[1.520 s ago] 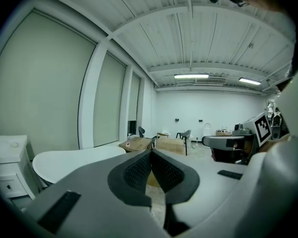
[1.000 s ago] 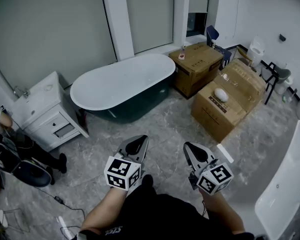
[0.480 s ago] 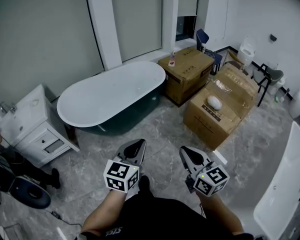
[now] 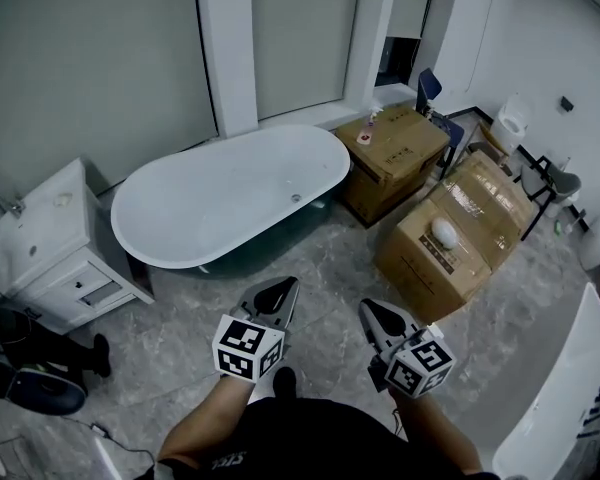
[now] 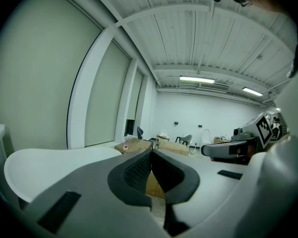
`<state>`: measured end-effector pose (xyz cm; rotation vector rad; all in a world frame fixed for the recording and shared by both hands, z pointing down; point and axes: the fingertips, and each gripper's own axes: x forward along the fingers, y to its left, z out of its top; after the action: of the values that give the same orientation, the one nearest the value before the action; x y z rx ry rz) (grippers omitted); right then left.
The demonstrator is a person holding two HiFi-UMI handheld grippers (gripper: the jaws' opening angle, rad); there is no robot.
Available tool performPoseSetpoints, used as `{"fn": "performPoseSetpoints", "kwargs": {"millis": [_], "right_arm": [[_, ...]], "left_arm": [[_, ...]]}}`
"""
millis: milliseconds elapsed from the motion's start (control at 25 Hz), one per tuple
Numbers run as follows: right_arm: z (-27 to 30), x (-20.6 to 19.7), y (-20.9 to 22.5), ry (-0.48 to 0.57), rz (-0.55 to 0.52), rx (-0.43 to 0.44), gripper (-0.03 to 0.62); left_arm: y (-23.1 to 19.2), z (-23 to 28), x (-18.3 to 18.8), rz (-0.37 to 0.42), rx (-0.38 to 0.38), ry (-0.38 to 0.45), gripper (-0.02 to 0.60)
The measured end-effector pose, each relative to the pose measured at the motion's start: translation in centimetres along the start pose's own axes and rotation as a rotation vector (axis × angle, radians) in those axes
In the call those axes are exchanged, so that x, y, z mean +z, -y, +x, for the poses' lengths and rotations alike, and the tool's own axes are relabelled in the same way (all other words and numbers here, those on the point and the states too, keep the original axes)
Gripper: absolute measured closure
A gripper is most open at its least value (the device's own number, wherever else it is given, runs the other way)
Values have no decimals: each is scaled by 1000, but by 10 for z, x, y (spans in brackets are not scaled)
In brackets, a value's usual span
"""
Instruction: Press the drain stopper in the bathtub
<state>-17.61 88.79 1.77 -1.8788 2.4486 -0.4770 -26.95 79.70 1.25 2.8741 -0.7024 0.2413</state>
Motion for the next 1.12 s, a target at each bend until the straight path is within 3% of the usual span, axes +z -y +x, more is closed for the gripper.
{"fn": "performPoseSetpoints", "kwargs": {"millis": [280,640,880,1120], "right_arm": [[86,7,0,-31,15,33,579],[148,10,17,-55,40,43,579],[184,17,55,-57,62,54,580],[236,24,123,-67,99,92,580]], "left_arm": [[-83,17,5,-29,35,-11,568],[-133,46,9,-22,36,-35,568],[-158,86,8,-31,51,-58,568],[-191,159,11,-40,86,-85,568]]}}
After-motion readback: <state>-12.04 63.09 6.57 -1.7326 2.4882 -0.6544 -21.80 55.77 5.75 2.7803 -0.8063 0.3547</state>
